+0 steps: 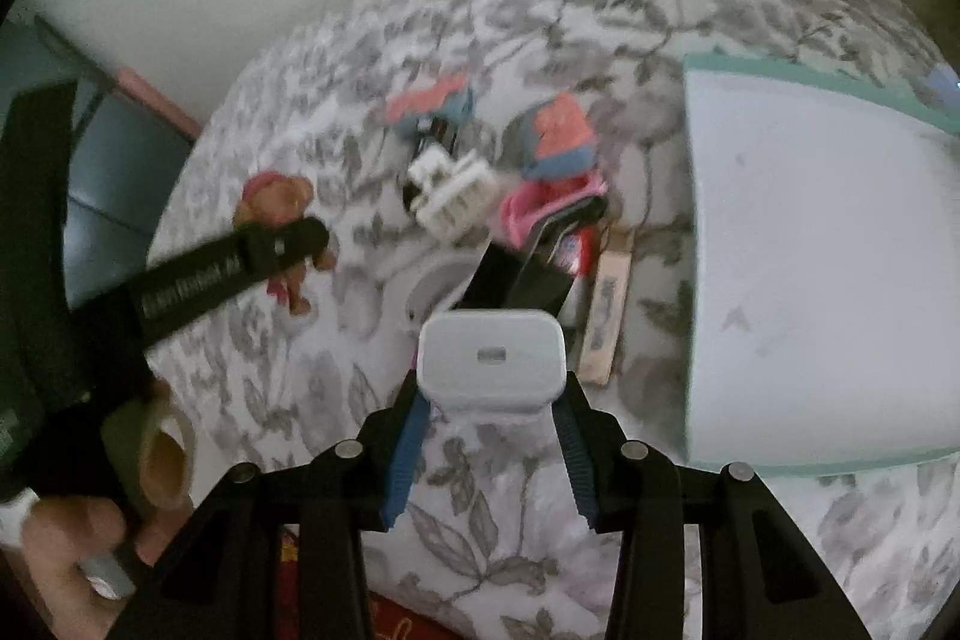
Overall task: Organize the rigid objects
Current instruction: 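Carry the doll and white cube into the tray and open both tools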
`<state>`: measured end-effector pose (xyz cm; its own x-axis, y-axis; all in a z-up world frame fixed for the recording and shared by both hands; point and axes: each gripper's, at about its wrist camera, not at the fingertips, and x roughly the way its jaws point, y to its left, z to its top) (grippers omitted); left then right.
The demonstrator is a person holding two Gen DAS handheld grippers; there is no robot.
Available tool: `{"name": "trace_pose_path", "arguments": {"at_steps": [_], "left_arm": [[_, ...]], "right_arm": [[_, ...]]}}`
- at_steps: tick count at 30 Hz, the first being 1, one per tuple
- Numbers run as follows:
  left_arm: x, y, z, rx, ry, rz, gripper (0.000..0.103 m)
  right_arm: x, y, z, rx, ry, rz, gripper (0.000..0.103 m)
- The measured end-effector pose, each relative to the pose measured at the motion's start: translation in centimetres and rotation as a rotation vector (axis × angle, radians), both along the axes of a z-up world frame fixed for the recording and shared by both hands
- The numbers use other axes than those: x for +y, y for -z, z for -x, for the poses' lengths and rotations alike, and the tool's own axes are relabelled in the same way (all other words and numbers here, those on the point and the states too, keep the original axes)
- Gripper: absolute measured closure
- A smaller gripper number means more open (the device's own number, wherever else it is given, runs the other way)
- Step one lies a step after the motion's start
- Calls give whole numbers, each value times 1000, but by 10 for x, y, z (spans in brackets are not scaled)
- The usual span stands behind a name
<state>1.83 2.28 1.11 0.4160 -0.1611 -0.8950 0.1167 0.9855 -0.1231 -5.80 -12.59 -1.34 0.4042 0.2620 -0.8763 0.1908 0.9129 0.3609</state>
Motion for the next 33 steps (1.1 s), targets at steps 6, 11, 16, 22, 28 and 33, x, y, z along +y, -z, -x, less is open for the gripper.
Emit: {"name": "trace_pose_path", "arguments": {"at_steps": [6,11,16,22,28,33], "left_arm": [[-41,-11,8,-15,111,16,66],[-89,-18,17,-21,231,9,66],[-143,-19,26,-42,352,-8,66],[-190,-1,35,-13,454,-6,66],[-207,25,34,33,472,-18,66],[-208,32,34,47,470,-20,65]], "right_arm": [[-53,-16,10,-43,168,12,58],[-102,-17,21,-27,326,111,58],[-149,-19,40,-26,481,160,63],[-173,-13,47,-3,541,164,63],[-183,-5,49,35,554,196,62],[-189,7,48,84,564,212,62]]}}
